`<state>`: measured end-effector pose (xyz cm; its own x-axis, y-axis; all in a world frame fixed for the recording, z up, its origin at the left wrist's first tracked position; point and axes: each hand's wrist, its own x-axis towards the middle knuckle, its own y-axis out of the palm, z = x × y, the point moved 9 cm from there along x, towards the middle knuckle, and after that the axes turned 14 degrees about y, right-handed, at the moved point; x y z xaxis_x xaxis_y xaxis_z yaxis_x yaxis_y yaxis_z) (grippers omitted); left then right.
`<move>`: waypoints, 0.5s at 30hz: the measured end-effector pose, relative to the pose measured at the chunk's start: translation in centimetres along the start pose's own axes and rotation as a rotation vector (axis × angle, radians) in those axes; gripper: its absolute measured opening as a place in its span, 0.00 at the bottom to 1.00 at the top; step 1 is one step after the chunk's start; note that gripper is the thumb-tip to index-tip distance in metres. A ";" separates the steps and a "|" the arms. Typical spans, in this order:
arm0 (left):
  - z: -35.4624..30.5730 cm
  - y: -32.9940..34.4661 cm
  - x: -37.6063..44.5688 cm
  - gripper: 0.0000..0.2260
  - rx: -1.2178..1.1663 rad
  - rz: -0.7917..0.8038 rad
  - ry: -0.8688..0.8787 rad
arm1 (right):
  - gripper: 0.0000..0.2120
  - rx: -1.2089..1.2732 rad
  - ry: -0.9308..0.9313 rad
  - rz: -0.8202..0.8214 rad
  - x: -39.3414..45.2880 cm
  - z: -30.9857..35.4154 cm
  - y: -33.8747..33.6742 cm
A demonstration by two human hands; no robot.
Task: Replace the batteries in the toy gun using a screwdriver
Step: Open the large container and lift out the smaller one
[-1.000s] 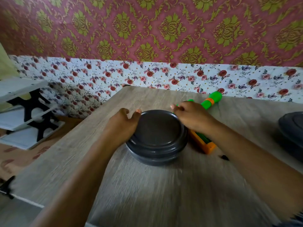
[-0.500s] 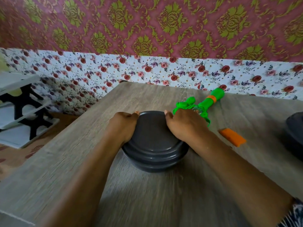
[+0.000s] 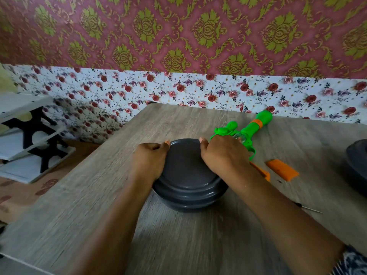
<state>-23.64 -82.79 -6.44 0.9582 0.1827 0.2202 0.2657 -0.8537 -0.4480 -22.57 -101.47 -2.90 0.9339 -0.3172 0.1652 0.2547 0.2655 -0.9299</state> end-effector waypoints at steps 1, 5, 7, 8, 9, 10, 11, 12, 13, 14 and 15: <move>0.1 0.0 -0.1 0.16 -0.038 -0.009 -0.005 | 0.23 0.016 0.000 0.003 0.1 -0.2 0.1; 0.7 0.4 -0.3 0.11 -0.156 0.059 -0.091 | 0.23 0.035 -0.012 0.010 0.2 -0.6 0.0; 0.9 1.1 -0.7 0.14 -0.265 0.137 -0.170 | 0.23 0.039 -0.038 0.027 0.2 -0.4 0.1; 1.1 1.4 -0.9 0.15 -0.318 0.176 -0.204 | 0.23 0.050 -0.056 0.034 0.1 -0.3 0.1; 1.1 1.4 -1.2 0.16 -0.360 0.208 -0.228 | 0.23 0.071 -0.072 0.041 0.1 0.0 0.1; 1.2 1.4 -1.4 0.16 -0.396 0.229 -0.241 | 0.23 0.101 -0.091 0.047 0.0 0.2 -0.1; 1.2 1.1 -1.5 0.16 -0.429 0.237 -0.244 | 0.24 0.141 -0.107 0.056 0.0 0.4 -0.3; 1.3 0.8 -1.3 0.15 -0.462 0.225 -0.236 | 0.24 0.199 -0.125 0.058 -0.2 0.5 -0.8; 1.3 0.3 -1.1 0.14 -0.498 0.190 -0.222 | 0.25 0.273 -0.146 0.062 -0.3 0.5 -1.3; 1.3 -0.3 -0.8 0.14 -0.535 0.131 -0.199 | 0.24 0.356 -0.169 0.057 -0.5 0.5 -1.8; 1.3 -0.9 -0.5 0.14 -0.580 0.068 -0.170 | 0.21 0.444 -0.169 0.058 -0.7 0.2 -2.2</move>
<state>-24.19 -81.48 -7.31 0.9872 0.1528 0.0450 0.1478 -0.9840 0.0997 -23.75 -101.66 -0.90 0.9682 -0.1471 0.2024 0.2487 0.6535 -0.7149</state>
